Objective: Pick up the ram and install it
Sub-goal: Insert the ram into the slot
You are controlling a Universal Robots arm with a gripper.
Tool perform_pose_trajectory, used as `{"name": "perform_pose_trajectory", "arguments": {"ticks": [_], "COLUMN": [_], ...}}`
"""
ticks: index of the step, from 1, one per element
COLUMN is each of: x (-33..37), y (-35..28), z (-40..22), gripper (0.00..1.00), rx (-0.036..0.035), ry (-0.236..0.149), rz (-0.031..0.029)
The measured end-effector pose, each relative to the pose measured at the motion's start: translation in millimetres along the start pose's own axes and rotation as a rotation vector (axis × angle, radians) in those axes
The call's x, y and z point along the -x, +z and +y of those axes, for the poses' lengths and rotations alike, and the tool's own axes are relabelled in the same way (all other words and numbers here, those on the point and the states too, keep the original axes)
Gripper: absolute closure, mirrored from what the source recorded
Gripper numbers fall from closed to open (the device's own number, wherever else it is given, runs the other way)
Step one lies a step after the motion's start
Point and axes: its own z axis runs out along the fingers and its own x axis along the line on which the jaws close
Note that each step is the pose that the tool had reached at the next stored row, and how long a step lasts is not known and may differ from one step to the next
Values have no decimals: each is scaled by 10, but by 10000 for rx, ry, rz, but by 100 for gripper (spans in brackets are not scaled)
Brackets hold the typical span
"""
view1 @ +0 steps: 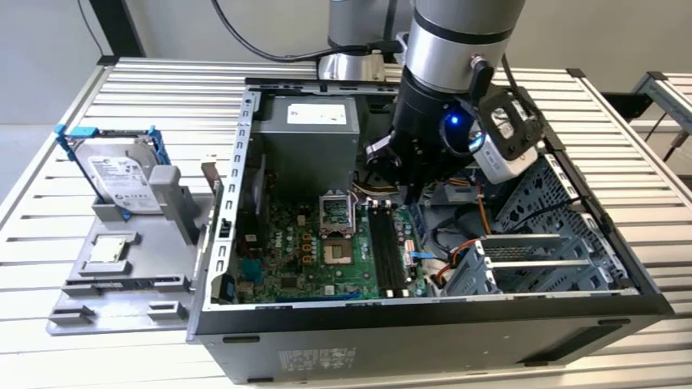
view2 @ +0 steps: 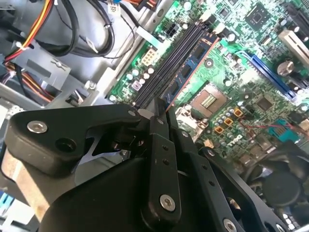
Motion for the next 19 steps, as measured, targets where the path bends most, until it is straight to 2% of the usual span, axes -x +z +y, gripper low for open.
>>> {"name": "perform_pose_trajectory", "arguments": {"ticks": [4, 10, 11, 19], "x": [-1, -7, -8, -16], "y": [75, 194, 237, 385], "z": [11, 9, 8, -11], "gripper": [100, 100, 100, 100], "rx": [-12, -51, -53, -52], "ry": [328, 1246, 1305, 1306], "rz": [0, -6, -8, -8]}}
